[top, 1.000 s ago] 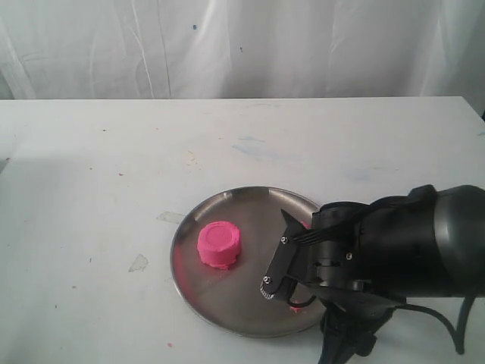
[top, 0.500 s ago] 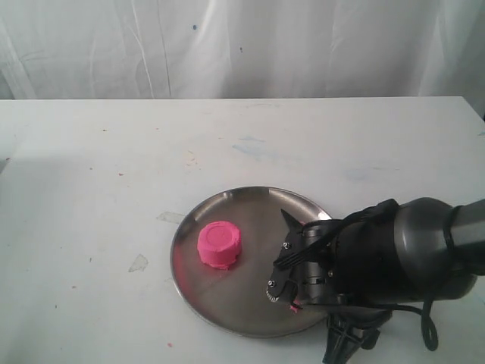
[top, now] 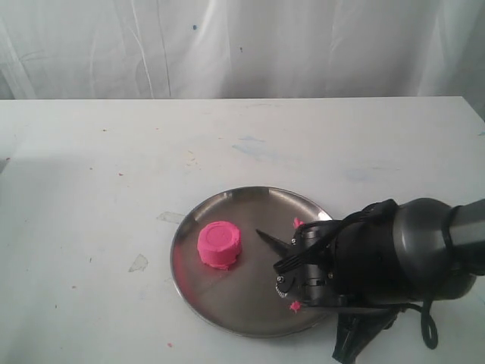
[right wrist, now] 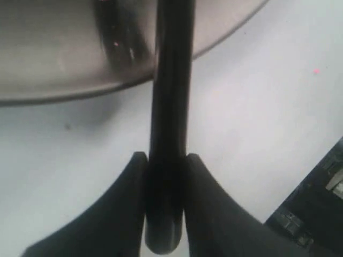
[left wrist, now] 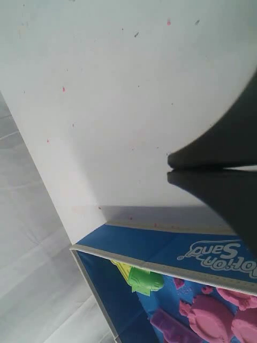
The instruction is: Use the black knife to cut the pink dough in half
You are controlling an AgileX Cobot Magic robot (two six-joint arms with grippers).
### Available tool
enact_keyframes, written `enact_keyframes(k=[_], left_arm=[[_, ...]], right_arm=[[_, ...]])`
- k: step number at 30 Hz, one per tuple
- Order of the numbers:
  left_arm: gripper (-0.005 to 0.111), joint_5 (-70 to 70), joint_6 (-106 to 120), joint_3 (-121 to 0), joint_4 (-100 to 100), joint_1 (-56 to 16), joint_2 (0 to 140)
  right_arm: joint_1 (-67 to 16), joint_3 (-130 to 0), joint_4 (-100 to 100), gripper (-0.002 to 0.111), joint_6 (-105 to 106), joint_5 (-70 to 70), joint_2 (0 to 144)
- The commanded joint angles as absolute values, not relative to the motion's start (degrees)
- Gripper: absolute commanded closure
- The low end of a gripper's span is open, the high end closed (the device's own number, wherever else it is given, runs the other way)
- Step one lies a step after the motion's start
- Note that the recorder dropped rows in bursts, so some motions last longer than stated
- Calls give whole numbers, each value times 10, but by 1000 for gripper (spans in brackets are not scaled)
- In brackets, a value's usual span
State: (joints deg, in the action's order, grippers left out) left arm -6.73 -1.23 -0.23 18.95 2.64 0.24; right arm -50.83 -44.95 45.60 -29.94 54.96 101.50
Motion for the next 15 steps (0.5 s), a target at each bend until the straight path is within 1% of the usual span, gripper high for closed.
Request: enact_keyframes(k=[1, 6, 9, 11, 13, 15], left_arm=[[107, -65, -13, 0, 189, 28, 0], [107, -65, -13, 0, 189, 28, 0], [107, -65, -13, 0, 189, 28, 0], [107, -65, -13, 0, 189, 28, 0], [107, -65, -13, 0, 189, 28, 0], [107, -65, -13, 0, 189, 28, 0]], right_arm=[[-509, -462, 477, 108, -309, 594, 1006], [-494, -469, 471, 108, -309, 574, 953], [-448, -469, 440, 108, -307, 524, 906], [-397, -469, 371, 108, -255, 474, 884], [-334, -469, 234, 108, -133, 421, 873], [-272, -469, 80, 108, 8, 409, 873]])
